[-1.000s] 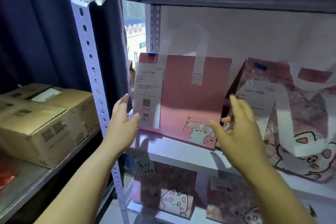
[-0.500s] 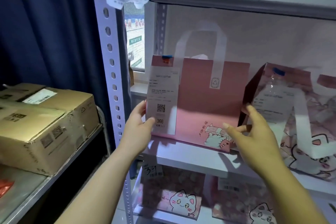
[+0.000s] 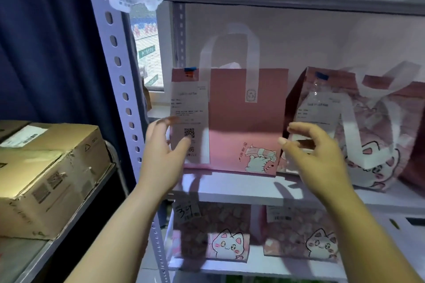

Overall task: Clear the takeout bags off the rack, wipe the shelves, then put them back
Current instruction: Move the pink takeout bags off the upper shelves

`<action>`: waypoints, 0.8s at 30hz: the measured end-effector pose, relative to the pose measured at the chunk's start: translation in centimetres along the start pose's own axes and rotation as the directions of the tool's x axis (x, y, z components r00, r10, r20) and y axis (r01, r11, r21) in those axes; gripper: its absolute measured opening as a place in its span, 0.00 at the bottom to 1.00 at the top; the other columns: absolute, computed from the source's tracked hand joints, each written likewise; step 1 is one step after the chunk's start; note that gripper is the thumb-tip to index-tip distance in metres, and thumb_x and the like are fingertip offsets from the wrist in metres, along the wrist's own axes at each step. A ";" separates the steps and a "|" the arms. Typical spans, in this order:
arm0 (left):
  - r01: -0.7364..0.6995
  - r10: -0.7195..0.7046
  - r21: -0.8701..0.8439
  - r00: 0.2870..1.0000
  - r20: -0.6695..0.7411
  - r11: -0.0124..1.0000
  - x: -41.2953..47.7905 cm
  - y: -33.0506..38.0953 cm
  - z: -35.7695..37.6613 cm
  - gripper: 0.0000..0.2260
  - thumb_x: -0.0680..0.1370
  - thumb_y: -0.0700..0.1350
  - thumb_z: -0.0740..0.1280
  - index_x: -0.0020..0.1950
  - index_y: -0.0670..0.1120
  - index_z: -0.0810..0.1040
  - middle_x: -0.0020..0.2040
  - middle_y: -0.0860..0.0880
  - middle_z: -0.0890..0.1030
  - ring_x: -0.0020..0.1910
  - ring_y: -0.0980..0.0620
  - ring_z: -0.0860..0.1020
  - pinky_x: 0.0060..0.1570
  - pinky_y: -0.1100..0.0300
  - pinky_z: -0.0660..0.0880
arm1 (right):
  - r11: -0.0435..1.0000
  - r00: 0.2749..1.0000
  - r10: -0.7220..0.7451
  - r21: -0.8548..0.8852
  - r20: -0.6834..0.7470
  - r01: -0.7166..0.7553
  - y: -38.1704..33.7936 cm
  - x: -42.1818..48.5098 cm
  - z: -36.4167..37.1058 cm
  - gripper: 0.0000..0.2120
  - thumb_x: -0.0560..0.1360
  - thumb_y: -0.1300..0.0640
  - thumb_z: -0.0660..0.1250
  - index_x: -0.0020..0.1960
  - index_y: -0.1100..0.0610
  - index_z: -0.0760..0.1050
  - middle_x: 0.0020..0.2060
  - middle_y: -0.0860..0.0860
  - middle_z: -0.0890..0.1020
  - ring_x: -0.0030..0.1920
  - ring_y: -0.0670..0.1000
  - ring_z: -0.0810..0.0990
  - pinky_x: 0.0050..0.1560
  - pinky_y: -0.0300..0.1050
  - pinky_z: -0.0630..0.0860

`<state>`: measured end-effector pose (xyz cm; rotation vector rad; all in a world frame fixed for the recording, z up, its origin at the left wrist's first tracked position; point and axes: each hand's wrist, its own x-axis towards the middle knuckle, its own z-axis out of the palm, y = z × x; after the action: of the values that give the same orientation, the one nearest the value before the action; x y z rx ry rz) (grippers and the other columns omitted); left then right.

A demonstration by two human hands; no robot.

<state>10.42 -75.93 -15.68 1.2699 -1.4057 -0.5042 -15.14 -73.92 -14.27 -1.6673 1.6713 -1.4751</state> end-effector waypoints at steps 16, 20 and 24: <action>-0.195 0.241 -0.191 0.935 0.260 0.962 -2.7 6.2 11.7 0.14 0.76 0.41 0.66 0.52 0.61 0.75 0.55 0.57 0.77 0.51 0.64 0.76 0.44 0.74 0.73 | 0.988 0.953 0.049 -0.124 -0.301 -0.090 7.0 -2.4 -12.4 0.09 0.74 0.55 0.69 0.51 0.44 0.73 0.49 0.42 0.78 0.48 0.40 0.76 0.43 0.33 0.70; -0.245 0.259 -0.092 0.945 0.200 0.965 -2.7 6.7 15.3 0.15 0.76 0.41 0.66 0.60 0.56 0.75 0.56 0.62 0.75 0.53 0.68 0.74 0.46 0.74 0.71 | 0.966 0.954 0.063 -0.223 -0.294 -0.132 9.9 -0.1 -15.3 0.17 0.74 0.57 0.68 0.60 0.49 0.69 0.53 0.49 0.75 0.52 0.49 0.75 0.48 0.37 0.69; -0.223 0.220 0.007 0.964 0.149 0.975 -3.0 6.8 17.7 0.18 0.77 0.43 0.65 0.66 0.55 0.72 0.58 0.60 0.75 0.52 0.58 0.77 0.47 0.66 0.72 | 0.937 0.972 0.128 -0.298 -0.195 -0.183 12.2 1.9 -16.7 0.29 0.75 0.59 0.66 0.73 0.56 0.59 0.64 0.55 0.70 0.63 0.54 0.71 0.59 0.42 0.66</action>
<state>-8.70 -77.11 -16.28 1.0939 -1.6601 -0.4355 -35.62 -71.69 -17.07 -1.5454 2.1773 -1.3658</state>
